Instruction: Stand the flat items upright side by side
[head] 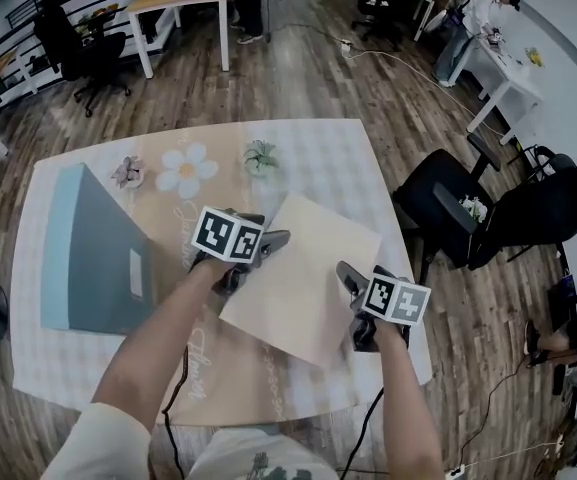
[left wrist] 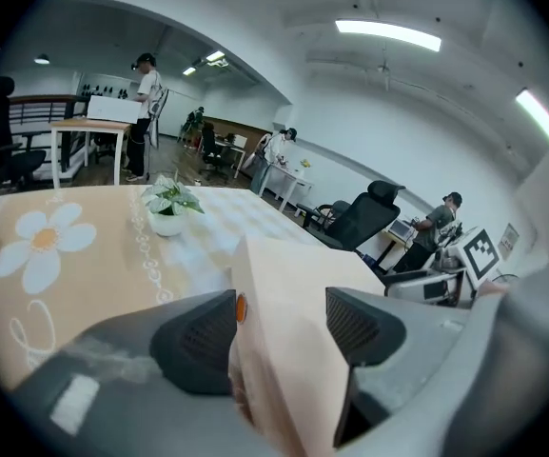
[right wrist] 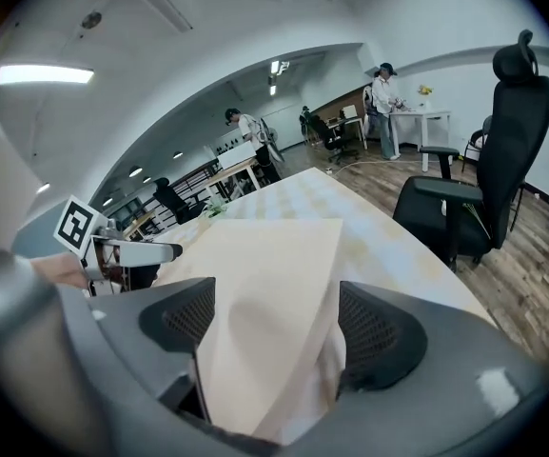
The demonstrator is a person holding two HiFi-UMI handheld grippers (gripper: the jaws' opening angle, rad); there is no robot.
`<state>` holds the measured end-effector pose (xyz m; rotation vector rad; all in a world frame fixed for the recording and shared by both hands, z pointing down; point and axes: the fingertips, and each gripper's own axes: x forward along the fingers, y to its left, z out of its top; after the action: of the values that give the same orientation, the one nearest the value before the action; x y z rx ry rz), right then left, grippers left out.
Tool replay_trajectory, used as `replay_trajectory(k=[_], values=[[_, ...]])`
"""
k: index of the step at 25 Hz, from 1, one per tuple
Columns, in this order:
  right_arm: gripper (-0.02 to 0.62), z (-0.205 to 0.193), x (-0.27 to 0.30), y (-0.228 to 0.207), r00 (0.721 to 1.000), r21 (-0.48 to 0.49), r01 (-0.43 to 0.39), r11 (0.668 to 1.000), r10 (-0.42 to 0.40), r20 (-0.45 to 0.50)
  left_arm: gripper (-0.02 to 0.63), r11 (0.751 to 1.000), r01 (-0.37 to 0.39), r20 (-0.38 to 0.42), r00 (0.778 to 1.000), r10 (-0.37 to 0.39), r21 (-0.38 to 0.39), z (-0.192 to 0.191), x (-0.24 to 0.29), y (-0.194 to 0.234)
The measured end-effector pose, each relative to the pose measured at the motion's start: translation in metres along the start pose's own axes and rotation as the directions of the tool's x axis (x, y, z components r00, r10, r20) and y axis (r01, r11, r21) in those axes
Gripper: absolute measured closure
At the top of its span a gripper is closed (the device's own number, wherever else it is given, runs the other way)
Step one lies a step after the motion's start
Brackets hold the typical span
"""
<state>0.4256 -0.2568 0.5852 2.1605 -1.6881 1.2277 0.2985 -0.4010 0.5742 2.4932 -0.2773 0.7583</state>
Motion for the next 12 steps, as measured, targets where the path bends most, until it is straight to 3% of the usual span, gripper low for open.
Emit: replay_trajectory(k=[4,12], values=[[0.184,-0.002,0.014,-0.01,0.999,0.023,-0.016,1.0,0.017,-0.033,0.298,0.998,0.058,-0.054,0.997,-0.057,0.011,-0.012,0.017,-0.003],[0.184,-0.003,0.025,-0.01,0.995,0.07,-0.071,0.995,0.076,-0.072,0.298,0.994,0.091,-0.048,0.994,-0.093,-0.058,-0.012,0.021,0.002]])
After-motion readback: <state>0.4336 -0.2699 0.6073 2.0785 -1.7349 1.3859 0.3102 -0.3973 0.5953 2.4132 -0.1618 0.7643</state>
